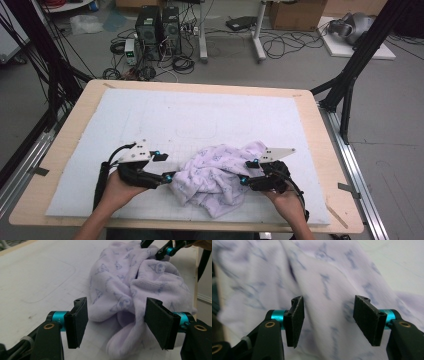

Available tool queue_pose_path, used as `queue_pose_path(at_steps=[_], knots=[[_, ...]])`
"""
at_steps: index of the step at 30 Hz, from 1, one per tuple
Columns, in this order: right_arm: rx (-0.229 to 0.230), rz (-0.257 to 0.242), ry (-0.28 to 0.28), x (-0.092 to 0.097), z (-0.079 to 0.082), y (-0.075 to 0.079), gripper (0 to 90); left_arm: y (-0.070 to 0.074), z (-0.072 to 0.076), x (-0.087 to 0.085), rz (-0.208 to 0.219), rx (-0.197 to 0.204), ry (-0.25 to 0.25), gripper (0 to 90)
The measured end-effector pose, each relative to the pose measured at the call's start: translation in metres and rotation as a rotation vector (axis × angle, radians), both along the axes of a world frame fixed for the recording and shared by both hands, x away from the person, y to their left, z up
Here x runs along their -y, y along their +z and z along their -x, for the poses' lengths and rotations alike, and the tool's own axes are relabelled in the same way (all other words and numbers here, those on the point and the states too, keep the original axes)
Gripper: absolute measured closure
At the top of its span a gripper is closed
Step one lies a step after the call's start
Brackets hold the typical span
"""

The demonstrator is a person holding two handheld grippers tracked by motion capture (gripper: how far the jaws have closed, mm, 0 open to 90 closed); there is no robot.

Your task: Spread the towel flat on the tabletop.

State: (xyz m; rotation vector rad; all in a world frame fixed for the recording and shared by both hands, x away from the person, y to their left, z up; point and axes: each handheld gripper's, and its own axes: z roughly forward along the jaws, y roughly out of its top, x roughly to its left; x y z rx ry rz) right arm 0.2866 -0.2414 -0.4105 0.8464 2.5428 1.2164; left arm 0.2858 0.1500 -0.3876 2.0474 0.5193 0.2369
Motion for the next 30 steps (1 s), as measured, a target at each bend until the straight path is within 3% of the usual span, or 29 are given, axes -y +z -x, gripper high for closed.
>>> queue_pose_path(at_steps=[2,4,5,7,9,10,11,14,17,20,23,27,30], knots=[[-0.027,-0.010,-0.023,0.012,-0.003,-0.007,49.4,-0.004,-0.012,0.020,-0.020,-0.030,-0.035,37.0],[-0.034,-0.015,-0.021,0.015,-0.003,-0.009,51.0,-0.006,-0.015,0.028,-0.026,-0.042,-0.043,37.1],[-0.047,-0.003,-0.023,0.017,-0.002,-0.014,54.2,-0.010,-0.022,0.040,-0.057,-0.061,-0.069,40.0],[-0.054,0.009,-0.019,0.017,-0.002,-0.016,55.6,-0.014,-0.024,0.046,-0.066,-0.079,-0.085,44.2],[-0.052,0.033,0.000,0.015,-0.001,-0.020,63.5,-0.022,-0.027,0.055,-0.107,-0.102,-0.105,56.6],[-0.055,0.059,0.030,0.011,0.000,-0.022,74.9,-0.028,-0.027,0.059,-0.151,-0.110,-0.126,73.1],[-0.054,0.061,0.036,0.010,0.000,-0.022,77.4,-0.029,-0.027,0.059,-0.168,-0.105,-0.131,75.6],[-0.050,0.059,0.054,0.007,-0.003,-0.019,81.9,-0.027,-0.027,0.049,-0.136,-0.098,-0.103,84.9],[-0.045,0.036,0.054,0.005,-0.008,-0.011,82.3,-0.022,-0.026,0.039,-0.118,-0.093,-0.080,85.8],[-0.020,0.000,0.061,0.001,-0.016,0.002,82.3,-0.008,-0.022,0.016,-0.100,-0.065,-0.032,86.8],[0.017,-0.021,0.076,-0.009,-0.023,0.017,82.4,0.003,-0.013,-0.005,-0.094,-0.049,0.013,87.0],[0.033,-0.045,0.112,-0.023,-0.026,0.029,82.4,0.014,0.003,-0.025,-0.102,-0.018,0.028,87.2],[0.044,-0.045,0.180,-0.047,-0.020,0.037,82.4,0.019,0.018,-0.038,-0.120,0.000,0.036,87.3]])
